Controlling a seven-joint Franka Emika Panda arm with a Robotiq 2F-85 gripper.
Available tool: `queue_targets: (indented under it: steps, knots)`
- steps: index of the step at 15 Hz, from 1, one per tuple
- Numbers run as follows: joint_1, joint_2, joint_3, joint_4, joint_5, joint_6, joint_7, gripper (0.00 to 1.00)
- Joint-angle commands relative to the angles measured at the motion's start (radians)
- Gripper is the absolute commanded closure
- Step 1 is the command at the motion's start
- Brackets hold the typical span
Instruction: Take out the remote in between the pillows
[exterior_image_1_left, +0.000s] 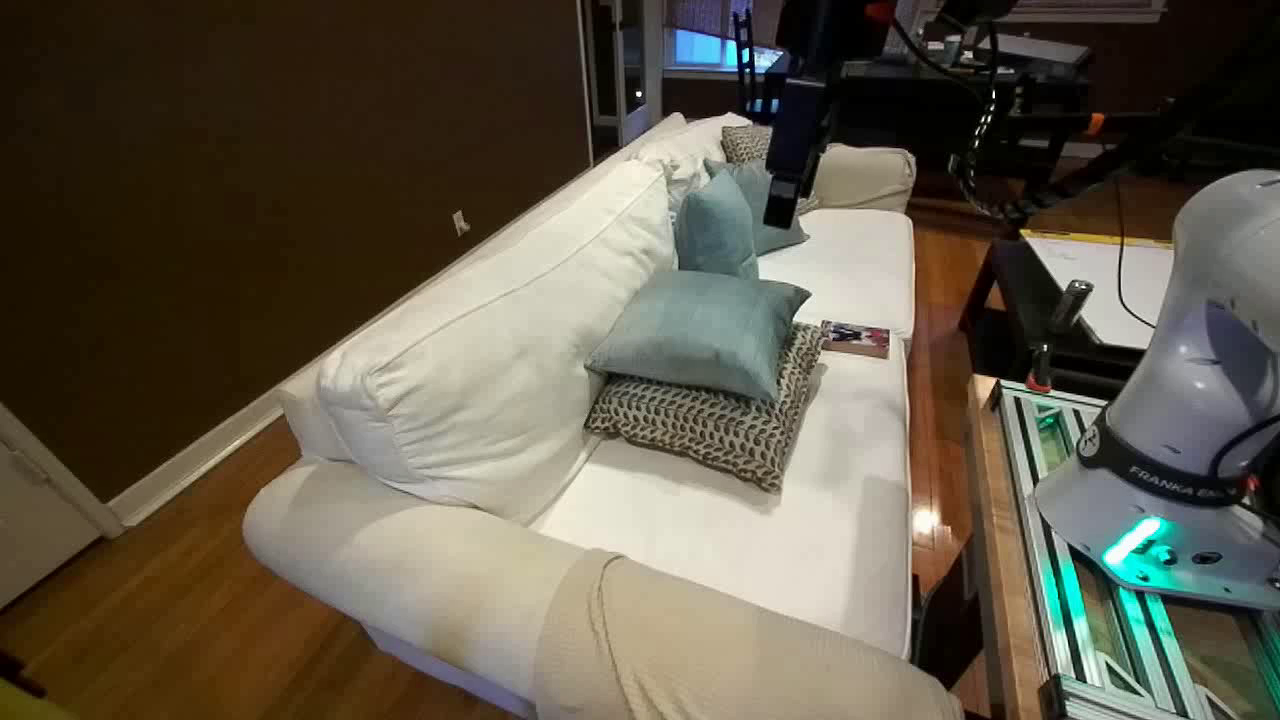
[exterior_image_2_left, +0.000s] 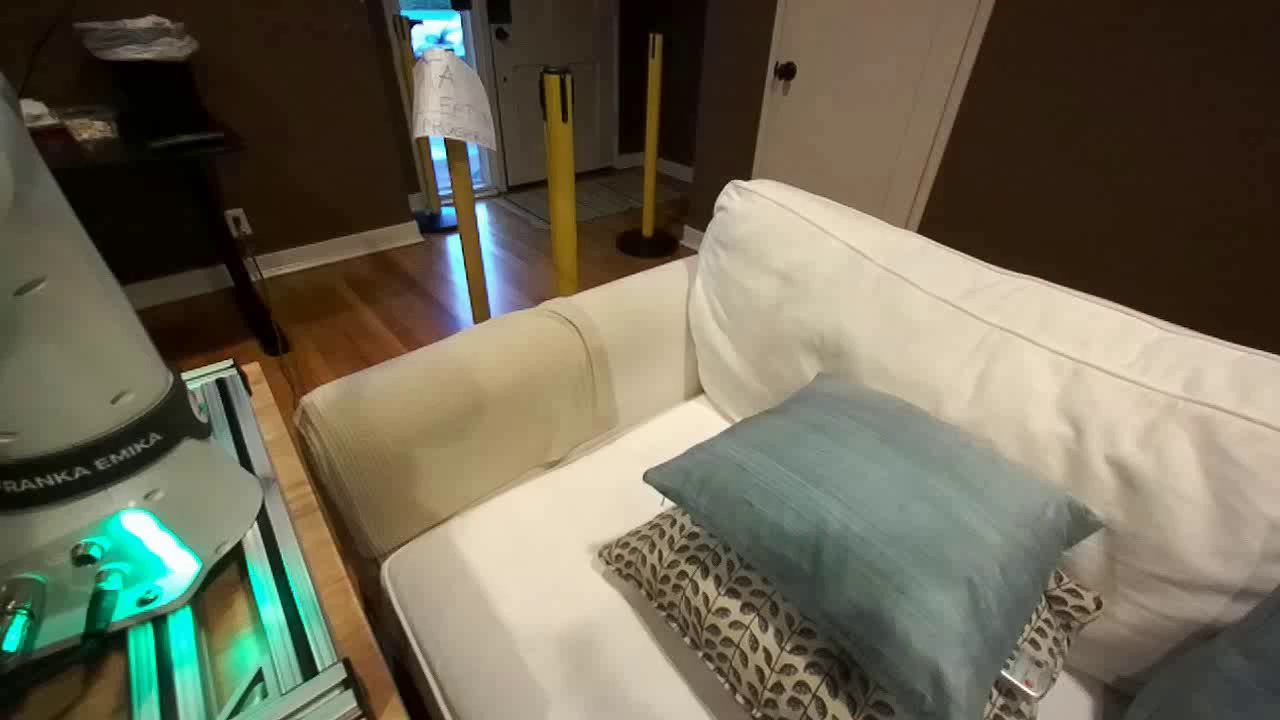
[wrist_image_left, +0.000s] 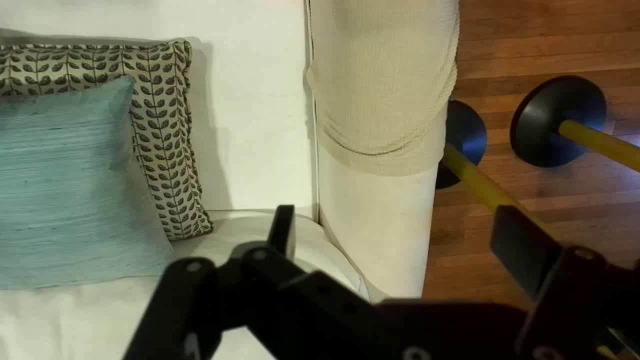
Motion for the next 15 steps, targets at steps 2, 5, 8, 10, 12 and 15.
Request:
queue_targets:
  steps: [2, 5, 8, 10, 12, 15]
  knots:
    - [0.001, 0.001, -0.001, 0.002, -0.001, -0.002, 0.0, 0.0]
    - [0.001, 0.001, -0.001, 0.002, -0.001, -0.002, 0.0, 0.0]
    - [0.001, 0.001, -0.001, 0.002, -0.001, -0.002, 0.0, 0.0]
    - [-0.045, 0.012, -0.02, -0.016, -0.014, 0.031, 0.054, 0.0]
    - [-0.098, 0.005, -0.045, -0.035, -0.029, 0.056, 0.109, 0.0]
    - [-0.188, 0.005, -0.11, -0.051, -0.057, 0.099, 0.134, 0.0]
